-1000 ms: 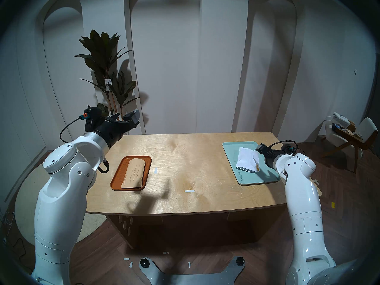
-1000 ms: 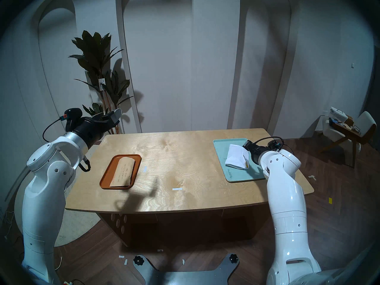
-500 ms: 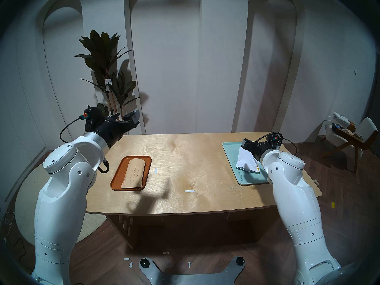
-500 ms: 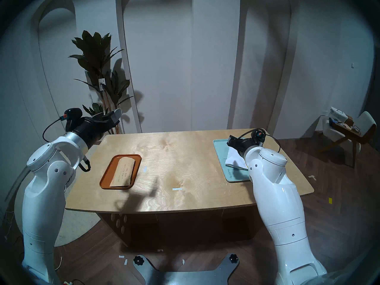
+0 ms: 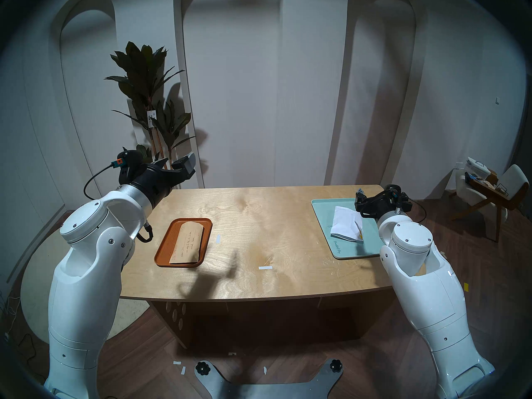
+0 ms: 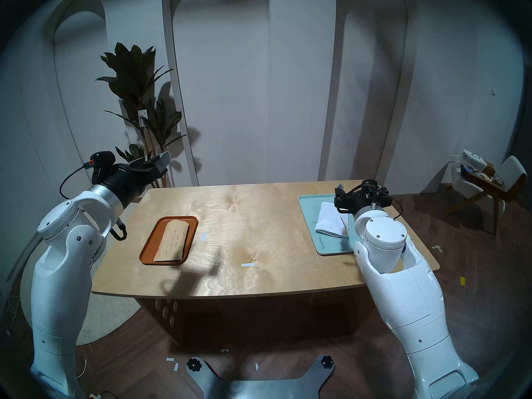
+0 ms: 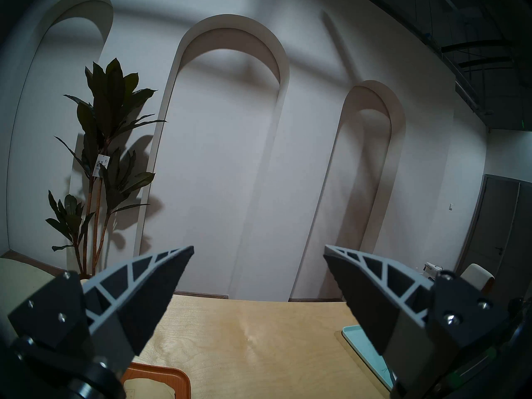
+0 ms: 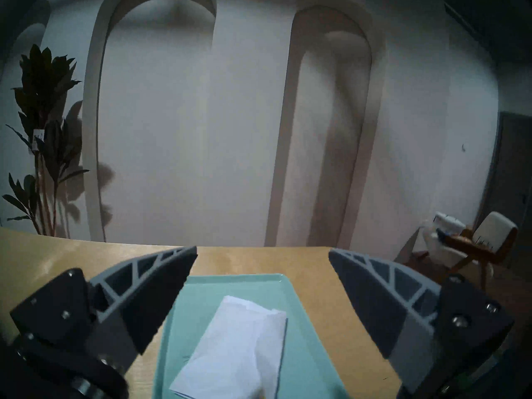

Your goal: Sort the mail into the trays, one tray per recipient

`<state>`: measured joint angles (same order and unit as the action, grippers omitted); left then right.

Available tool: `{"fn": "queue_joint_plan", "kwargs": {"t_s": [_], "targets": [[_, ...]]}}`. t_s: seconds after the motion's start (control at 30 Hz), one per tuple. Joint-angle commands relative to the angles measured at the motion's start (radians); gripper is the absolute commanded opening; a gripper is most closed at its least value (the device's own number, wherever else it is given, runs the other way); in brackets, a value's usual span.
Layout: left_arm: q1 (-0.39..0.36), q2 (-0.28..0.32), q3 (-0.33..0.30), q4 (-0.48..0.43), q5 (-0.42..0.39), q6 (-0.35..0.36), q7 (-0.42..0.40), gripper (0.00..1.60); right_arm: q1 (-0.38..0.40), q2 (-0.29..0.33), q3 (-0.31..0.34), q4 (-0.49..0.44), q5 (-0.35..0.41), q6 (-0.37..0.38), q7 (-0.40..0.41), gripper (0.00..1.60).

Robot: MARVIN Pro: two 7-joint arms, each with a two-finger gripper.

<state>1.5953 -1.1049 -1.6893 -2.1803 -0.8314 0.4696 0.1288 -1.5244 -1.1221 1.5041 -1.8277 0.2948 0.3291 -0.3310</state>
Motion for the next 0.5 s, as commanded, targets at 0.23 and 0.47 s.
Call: {"fn": "queue_joint_plan", "kwargs": {"t_s": [0.23,0.47], "targets": [[-0.015,-0.003,-0.004,-0.018,0.000,-0.008,0.001,1.60,-0.017,0.031,0.021,-0.005,-0.039,-0.067,-0.010,1.60],[-0.015,-0.004,-0.004,-0.018,0.000,-0.008,0.001,1.60,-0.017,0.032,0.021,-0.004,-0.040,-0.070,-0.011,1.60]]}}
